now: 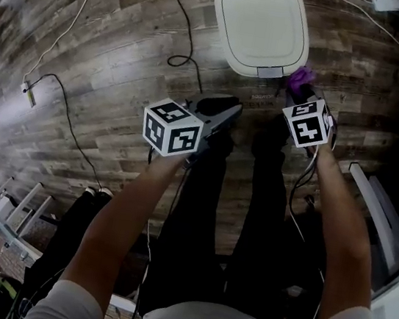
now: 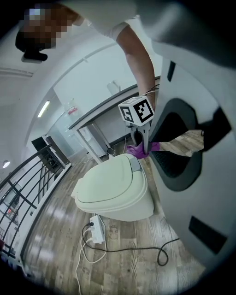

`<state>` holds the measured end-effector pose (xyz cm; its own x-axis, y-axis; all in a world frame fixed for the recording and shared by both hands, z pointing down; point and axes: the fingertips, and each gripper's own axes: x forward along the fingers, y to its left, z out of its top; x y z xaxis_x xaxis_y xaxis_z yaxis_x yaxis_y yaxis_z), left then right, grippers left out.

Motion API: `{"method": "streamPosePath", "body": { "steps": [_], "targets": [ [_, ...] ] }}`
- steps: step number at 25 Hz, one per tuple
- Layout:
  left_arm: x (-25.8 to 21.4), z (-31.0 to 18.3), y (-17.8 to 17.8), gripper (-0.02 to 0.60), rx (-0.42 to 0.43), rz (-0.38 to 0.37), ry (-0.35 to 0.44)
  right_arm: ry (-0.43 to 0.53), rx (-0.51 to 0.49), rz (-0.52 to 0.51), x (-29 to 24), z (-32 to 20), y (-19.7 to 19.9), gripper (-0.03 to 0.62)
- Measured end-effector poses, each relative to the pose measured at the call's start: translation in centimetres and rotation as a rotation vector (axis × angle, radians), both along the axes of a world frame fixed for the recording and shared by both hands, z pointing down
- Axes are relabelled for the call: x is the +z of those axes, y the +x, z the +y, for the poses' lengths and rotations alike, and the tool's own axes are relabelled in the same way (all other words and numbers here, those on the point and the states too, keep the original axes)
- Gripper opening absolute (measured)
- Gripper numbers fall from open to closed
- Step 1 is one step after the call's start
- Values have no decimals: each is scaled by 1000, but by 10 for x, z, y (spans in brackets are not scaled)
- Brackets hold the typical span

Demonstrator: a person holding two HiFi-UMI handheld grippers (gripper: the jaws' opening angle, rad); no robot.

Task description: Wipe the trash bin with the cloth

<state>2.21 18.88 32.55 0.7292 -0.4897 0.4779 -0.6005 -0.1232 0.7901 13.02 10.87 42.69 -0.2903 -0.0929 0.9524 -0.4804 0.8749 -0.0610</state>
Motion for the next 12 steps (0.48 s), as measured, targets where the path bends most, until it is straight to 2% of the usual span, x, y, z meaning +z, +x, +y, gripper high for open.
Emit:
{"method": "streamPosePath", "body": {
  "steps": [7,12],
  "targets": [
    [7,22,-23,60,-35,14,-16,-16,-54,6,6,42,-35,101],
    [8,33,-37,60,-56,24,-17,-19,-43,5,5,57,-61,101]
  ]
}}
